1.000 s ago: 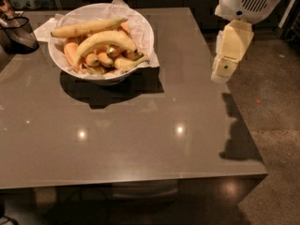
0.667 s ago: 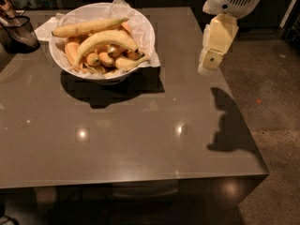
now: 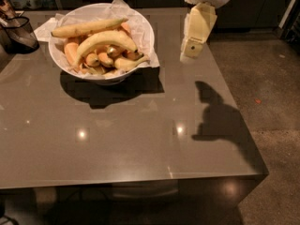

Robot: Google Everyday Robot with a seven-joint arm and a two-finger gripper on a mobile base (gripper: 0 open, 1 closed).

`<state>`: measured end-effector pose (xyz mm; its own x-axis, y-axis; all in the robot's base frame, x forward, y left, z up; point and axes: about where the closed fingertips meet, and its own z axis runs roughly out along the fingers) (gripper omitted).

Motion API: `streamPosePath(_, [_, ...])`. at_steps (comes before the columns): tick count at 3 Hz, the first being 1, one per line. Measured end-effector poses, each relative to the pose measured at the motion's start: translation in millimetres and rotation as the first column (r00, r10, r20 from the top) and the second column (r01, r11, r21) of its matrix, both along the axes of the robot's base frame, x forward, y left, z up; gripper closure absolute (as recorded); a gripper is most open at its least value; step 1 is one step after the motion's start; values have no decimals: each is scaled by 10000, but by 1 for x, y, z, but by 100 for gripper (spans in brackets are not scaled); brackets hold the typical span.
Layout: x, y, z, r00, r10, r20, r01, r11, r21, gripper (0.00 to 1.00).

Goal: Pick banana from white bowl

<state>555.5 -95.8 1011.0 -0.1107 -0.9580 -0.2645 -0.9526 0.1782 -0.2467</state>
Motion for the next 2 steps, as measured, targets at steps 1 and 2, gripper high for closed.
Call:
streamPosePath(1, [4, 3, -2, 9998, 144, 111, -147, 9995, 274, 0])
streamPosePath(2, [18, 21, -1, 9990, 439, 117, -445, 9971, 615, 0])
